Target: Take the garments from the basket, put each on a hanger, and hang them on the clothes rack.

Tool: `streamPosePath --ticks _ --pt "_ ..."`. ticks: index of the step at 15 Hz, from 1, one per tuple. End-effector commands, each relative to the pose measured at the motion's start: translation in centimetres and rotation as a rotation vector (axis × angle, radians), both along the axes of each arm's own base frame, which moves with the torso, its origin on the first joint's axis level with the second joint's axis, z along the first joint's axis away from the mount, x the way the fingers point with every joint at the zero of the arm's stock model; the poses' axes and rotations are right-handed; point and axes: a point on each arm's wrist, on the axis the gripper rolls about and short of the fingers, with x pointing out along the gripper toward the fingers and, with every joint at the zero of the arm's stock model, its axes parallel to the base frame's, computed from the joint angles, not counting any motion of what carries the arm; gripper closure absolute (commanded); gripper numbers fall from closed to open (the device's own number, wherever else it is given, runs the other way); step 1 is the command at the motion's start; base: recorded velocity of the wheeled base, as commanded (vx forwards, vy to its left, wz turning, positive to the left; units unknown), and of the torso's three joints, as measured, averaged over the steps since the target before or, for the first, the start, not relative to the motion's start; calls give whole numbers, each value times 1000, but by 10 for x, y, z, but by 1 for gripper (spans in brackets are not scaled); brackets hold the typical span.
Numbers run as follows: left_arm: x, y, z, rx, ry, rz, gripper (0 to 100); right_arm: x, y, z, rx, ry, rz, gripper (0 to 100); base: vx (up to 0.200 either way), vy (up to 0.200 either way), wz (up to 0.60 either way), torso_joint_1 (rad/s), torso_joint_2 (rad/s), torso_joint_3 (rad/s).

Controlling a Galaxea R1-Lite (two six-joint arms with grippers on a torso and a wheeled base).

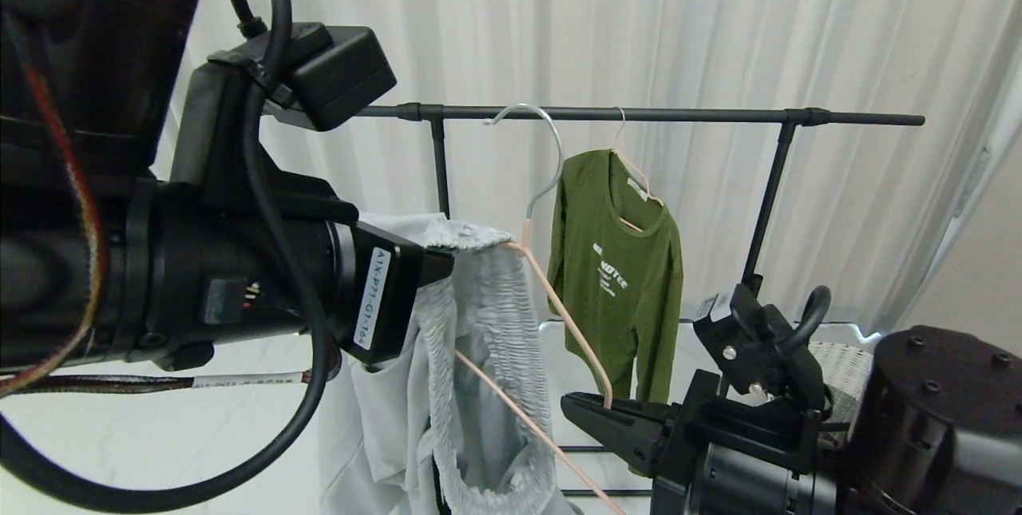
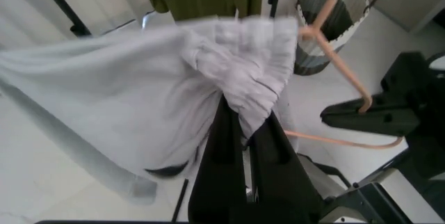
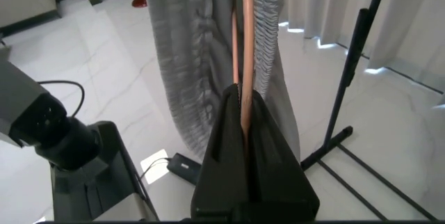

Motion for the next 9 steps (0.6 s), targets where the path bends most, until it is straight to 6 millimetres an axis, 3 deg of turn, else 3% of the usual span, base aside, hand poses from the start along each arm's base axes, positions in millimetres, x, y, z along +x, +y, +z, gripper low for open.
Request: streamPosePath --ticks 1,2,3,9 --pt "-4 -4 -5 18 7 -15 100 -1 -3 5 20 -11 -2 100 0 0 0 0 0 0" --pt "-5 -4 -6 22 7 -17 100 -1 -4 6 22 -12 -3 100 0 0 0 0 0 0" --pt "-8 -6 -9 33 6 -22 0 -2 -5 9 32 -19 -3 100 0 0 0 0 0 0" --pt "-9 -7 -11 40 10 -24 0 -3 -9 14 49 -32 -4 100 0 0 0 0 0 0"
